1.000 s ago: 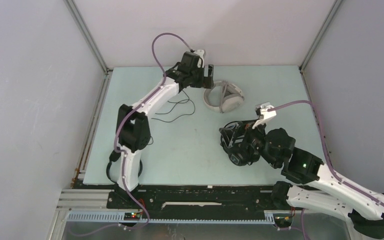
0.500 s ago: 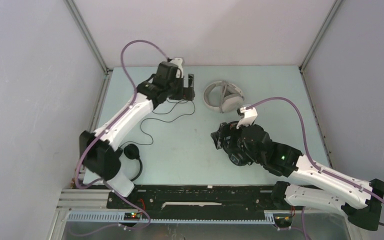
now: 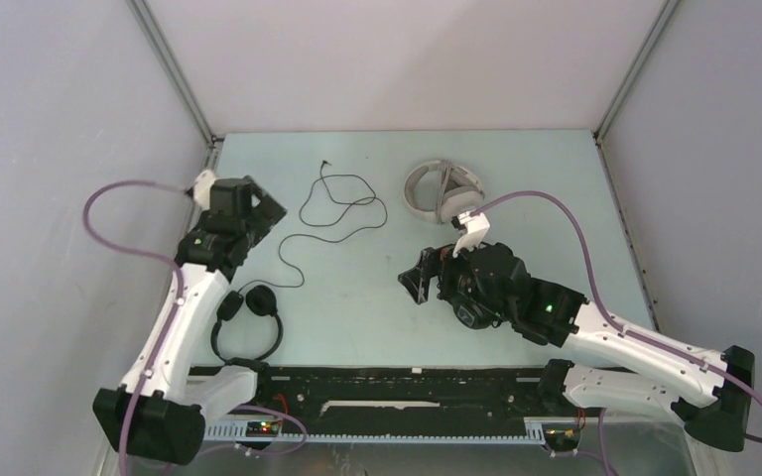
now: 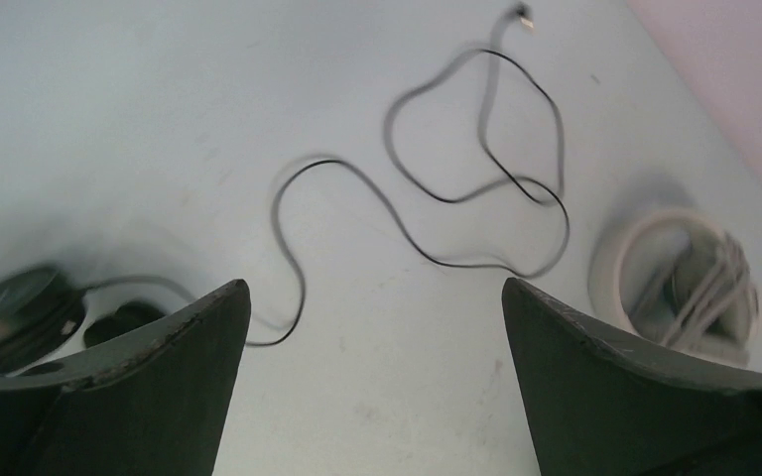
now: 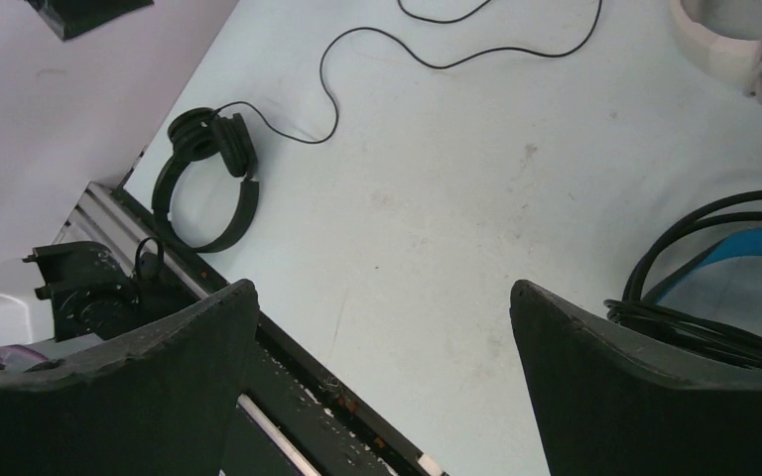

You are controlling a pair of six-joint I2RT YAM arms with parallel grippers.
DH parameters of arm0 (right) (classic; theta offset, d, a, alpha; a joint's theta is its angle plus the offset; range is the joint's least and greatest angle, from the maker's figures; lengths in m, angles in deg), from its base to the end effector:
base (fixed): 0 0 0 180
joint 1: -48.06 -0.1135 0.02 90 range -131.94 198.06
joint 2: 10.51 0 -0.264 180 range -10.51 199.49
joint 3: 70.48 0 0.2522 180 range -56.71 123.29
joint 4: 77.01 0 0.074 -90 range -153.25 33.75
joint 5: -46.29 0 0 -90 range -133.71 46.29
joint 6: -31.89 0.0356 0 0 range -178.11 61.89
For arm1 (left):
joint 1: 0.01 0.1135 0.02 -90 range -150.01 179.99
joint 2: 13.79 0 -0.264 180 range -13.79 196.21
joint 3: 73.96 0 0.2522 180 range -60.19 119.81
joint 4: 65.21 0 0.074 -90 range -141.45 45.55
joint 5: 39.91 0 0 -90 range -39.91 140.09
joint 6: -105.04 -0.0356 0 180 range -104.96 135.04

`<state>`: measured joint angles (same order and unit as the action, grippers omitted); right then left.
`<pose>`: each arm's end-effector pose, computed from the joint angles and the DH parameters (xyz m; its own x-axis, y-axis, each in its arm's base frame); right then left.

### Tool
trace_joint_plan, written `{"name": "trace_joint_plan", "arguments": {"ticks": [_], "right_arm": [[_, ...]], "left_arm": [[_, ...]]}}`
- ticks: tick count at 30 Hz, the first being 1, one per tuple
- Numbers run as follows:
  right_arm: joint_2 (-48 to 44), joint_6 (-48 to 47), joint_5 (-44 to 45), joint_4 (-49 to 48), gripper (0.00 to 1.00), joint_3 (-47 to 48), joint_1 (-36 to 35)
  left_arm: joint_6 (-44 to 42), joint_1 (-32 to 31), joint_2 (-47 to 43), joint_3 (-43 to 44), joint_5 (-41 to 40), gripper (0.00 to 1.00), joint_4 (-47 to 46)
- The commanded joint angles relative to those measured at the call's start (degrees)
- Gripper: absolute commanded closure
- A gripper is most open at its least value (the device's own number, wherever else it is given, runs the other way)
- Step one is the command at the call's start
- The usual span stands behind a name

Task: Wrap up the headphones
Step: Pick up the headphones from the center of the board.

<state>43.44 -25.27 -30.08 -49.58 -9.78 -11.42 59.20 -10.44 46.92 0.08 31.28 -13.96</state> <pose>0.1173 0.1824 0.3182 -0.5440 0.1150 -0.8312 -0.5121 0.7392 0.4374 0.2196 -0.0288 0.3357 -0.3787 -0.6008 -0.7040 -0.4776 0.7784 -0.4074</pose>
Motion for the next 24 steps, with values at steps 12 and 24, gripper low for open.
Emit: {"name": "trace_joint_plan", "arguments": {"ticks": [12,24], "right_arm": [[-1.57,2.87,-6.07,-5.5,0.01,-2.73,-0.33],[-0.17,3.45,-7.55,-5.4,0.0,-2.79,-0.53]], "left_arm": [[28.3,6.32,-3.05,-12.67,-9.71,0.18,17.03],[28.28,6.32,2.91,-18.1,-5.75,0.22,12.43]]}}
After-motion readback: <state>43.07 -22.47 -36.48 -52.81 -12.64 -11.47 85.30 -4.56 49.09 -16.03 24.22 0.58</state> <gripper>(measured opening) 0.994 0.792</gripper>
